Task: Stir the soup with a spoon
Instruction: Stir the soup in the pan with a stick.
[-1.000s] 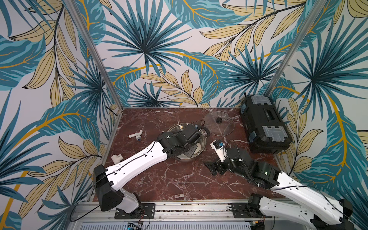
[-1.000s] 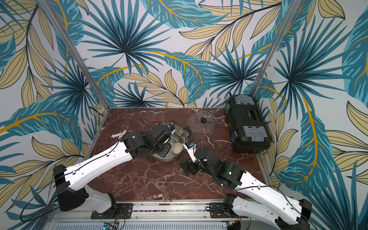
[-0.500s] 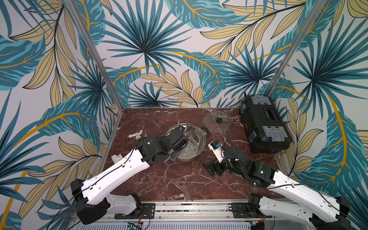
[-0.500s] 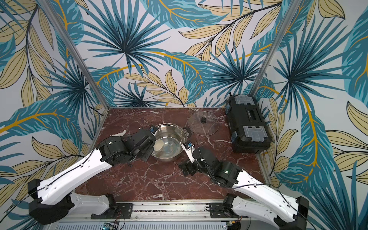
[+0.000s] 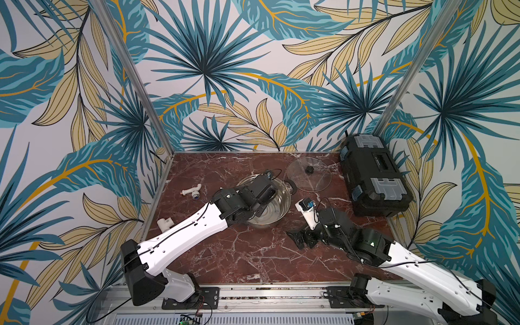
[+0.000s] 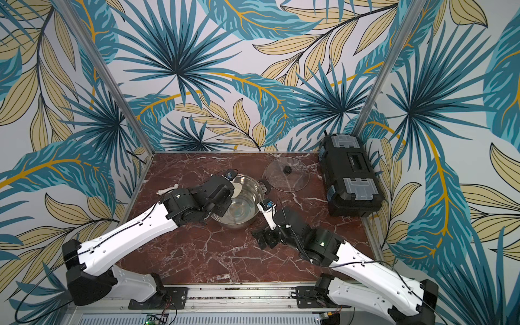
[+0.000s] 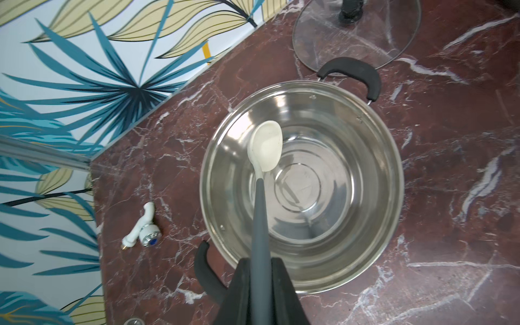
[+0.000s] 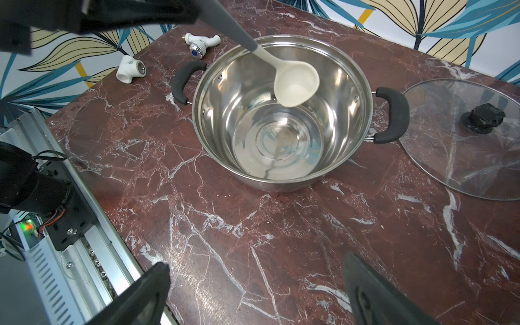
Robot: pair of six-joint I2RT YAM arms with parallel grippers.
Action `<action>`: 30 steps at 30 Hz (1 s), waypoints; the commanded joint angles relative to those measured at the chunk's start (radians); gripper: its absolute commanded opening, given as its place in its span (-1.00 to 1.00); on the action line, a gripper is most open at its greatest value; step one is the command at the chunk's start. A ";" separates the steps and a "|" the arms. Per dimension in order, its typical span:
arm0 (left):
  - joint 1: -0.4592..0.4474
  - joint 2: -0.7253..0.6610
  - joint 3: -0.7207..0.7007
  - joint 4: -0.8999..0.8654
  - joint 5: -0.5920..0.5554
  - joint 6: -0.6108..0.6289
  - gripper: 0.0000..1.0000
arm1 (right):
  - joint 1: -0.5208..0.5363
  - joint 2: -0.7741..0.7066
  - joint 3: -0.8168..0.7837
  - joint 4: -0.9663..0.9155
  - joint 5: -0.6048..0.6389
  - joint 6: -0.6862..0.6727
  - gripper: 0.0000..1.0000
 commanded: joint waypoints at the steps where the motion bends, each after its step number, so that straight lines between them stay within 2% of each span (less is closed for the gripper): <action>1: -0.006 0.026 0.045 0.057 0.109 -0.004 -1.00 | 0.004 -0.015 -0.016 -0.010 0.016 0.006 0.99; 7: -0.023 0.020 0.035 -0.014 0.200 -0.061 -1.00 | 0.003 -0.015 -0.012 -0.013 0.019 0.001 0.99; 15: -0.034 -0.075 -0.040 -0.151 0.214 -0.140 -1.00 | 0.003 0.001 -0.011 0.013 0.008 -0.001 0.99; 23: -0.034 -0.098 -0.036 -0.332 0.083 -0.155 -1.00 | 0.003 0.023 -0.011 0.037 -0.012 0.003 0.99; 30: -0.030 -0.059 0.000 -0.312 -0.086 -0.124 -1.00 | 0.003 0.032 -0.010 0.039 -0.012 -0.002 0.99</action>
